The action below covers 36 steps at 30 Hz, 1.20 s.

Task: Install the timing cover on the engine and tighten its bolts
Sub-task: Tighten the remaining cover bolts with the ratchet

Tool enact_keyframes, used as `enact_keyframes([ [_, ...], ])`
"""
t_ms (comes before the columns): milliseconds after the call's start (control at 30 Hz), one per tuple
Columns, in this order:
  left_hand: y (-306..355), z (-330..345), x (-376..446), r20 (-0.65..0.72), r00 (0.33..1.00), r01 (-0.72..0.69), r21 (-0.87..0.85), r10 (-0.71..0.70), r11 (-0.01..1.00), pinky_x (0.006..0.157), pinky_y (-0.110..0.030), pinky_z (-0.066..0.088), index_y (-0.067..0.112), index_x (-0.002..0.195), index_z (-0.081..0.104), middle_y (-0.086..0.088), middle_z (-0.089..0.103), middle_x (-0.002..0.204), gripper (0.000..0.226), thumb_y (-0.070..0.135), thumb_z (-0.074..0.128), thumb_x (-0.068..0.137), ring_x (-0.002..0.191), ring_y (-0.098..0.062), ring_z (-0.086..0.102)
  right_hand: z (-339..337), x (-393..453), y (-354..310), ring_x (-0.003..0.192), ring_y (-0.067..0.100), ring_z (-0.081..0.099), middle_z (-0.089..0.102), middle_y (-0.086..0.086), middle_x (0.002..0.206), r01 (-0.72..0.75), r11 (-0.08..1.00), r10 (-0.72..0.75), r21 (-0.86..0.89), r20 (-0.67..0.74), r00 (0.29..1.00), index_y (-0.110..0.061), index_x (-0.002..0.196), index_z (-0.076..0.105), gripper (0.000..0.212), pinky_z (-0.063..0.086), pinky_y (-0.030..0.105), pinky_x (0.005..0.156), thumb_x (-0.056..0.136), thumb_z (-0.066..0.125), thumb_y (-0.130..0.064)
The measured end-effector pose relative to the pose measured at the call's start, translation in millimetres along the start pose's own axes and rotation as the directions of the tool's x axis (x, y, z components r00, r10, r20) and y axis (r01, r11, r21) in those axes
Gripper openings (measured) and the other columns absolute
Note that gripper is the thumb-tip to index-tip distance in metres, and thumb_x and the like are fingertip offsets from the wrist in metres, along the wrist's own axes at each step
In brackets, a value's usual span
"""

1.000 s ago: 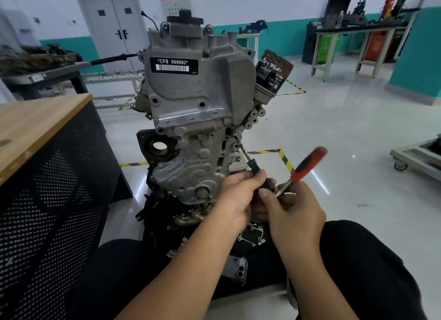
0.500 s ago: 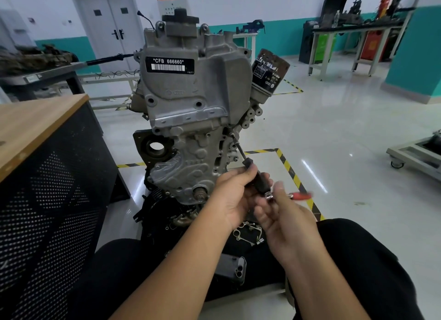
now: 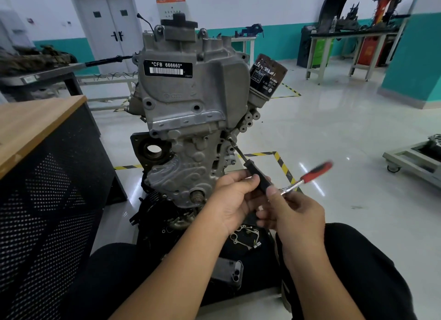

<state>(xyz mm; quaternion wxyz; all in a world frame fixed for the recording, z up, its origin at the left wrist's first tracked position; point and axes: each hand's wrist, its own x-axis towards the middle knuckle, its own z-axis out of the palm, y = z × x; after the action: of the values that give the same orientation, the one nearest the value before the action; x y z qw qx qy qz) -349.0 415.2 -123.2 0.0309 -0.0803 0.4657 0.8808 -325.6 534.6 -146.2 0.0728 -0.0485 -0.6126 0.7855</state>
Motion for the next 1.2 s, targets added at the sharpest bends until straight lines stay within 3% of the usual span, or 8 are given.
enact_keyframes([
  [233, 1, 3, 0, 0.031, 0.999, 0.023, -0.050, -0.022, 0.998, 0.041, -0.025, 0.049, 0.001, 0.109, 0.063, -0.018, 0.070, 0.088, 0.013, 0.007, 0.063, 0.097, 0.060, -0.024, 0.069, 6, -7, -1, 0.051, 0.028, 0.072, 0.072, 0.007, 0.062, 0.109, 0.986, -0.115, -0.124, -0.041, 0.993, -0.017, 0.082, 0.071, 0.015, 0.063, 0.046, 0.054, 0.089, 0.080, -0.027],
  [433, -5, 4, 5, -0.010, 1.000, 0.021, -0.081, -0.022, 0.997, 0.059, -0.030, 0.059, 0.001, 0.100, 0.067, -0.017, 0.070, 0.089, 0.007, 0.004, 0.063, 0.095, 0.069, -0.025, 0.071, 3, -6, 1, 0.058, 0.006, 0.069, 0.072, -0.019, 0.071, 0.295, 0.834, -0.335, -0.466, -0.002, 0.942, -0.039, 0.077, 0.068, 0.021, 0.060, 0.032, 0.061, 0.081, 0.085, -0.028],
  [633, -2, -3, 7, 0.014, 0.999, 0.051, -0.142, -0.050, 0.989, 0.063, -0.035, 0.062, -0.002, 0.115, 0.064, -0.017, 0.073, 0.093, 0.023, 0.007, 0.064, 0.094, 0.078, -0.026, 0.075, 4, -7, -10, 0.047, 0.025, 0.066, 0.070, 0.012, 0.061, -0.120, 0.989, 0.119, 0.089, 0.014, 0.993, -0.008, 0.073, 0.072, 0.036, 0.055, 0.034, 0.046, 0.093, 0.075, -0.038],
  [800, -8, 1, 7, -0.011, 0.997, 0.070, -0.174, -0.073, 0.982, 0.065, -0.035, 0.062, -0.003, 0.122, 0.059, -0.024, 0.066, 0.105, 0.028, 0.004, 0.061, 0.095, 0.077, -0.027, 0.075, 2, -2, -2, 0.060, 0.003, 0.068, 0.071, -0.021, 0.069, 0.252, 0.841, -0.313, -0.479, -0.050, 0.948, -0.032, 0.071, 0.067, 0.021, 0.053, 0.017, 0.060, 0.082, 0.084, -0.027],
  [900, -7, 1, 8, 0.012, 0.999, 0.051, -0.207, -0.050, 0.977, 0.066, -0.034, 0.062, -0.002, 0.112, 0.064, -0.019, 0.070, 0.099, 0.028, 0.008, 0.067, 0.086, 0.079, -0.025, 0.075, 2, -2, -6, 0.051, 0.012, 0.068, 0.071, -0.004, 0.061, 0.032, 0.998, -0.037, -0.061, -0.086, 0.996, -0.017, 0.084, 0.071, 0.018, 0.058, 0.029, 0.052, 0.091, 0.077, -0.032],
  [1000, -5, -1, 9, 0.009, 0.998, 0.061, -0.212, -0.061, 0.975, 0.063, -0.034, 0.062, -0.003, 0.119, 0.061, -0.019, 0.071, 0.101, 0.024, 0.002, 0.059, 0.096, 0.083, -0.024, 0.076, 2, -4, -14, 0.051, 0.020, 0.067, 0.069, 0.013, 0.064, -0.289, 0.907, 0.268, 0.307, 0.111, 0.957, -0.006, 0.096, 0.069, 0.021, 0.056, 0.031, 0.047, 0.098, 0.069, -0.027],
  [1133, -7, 2, 10, -0.012, 0.997, 0.066, -0.207, -0.070, 0.976, 0.064, -0.035, 0.063, -0.006, 0.112, 0.063, -0.022, 0.070, 0.102, 0.016, -0.001, 0.057, 0.097, 0.078, -0.026, 0.075, -3, 2, -7, 0.059, 0.009, 0.071, 0.074, -0.009, 0.075, 0.172, 0.945, -0.188, -0.277, -0.032, 0.982, -0.031, 0.085, 0.064, 0.022, 0.058, 0.024, 0.059, 0.083, 0.084, -0.022],
  [1200, -6, 3, 9, 0.014, 0.998, 0.069, -0.210, -0.068, 0.975, 0.061, -0.033, 0.061, -0.002, 0.103, 0.065, -0.017, 0.073, 0.092, 0.010, 0.003, 0.059, 0.096, 0.074, -0.024, 0.074, -2, 2, -3, 0.061, 0.012, 0.072, 0.075, -0.004, 0.075, 0.169, 0.973, -0.180, -0.155, -0.059, 0.982, -0.024, 0.087, 0.067, 0.019, 0.059, 0.024, 0.056, 0.082, 0.085, -0.025],
])
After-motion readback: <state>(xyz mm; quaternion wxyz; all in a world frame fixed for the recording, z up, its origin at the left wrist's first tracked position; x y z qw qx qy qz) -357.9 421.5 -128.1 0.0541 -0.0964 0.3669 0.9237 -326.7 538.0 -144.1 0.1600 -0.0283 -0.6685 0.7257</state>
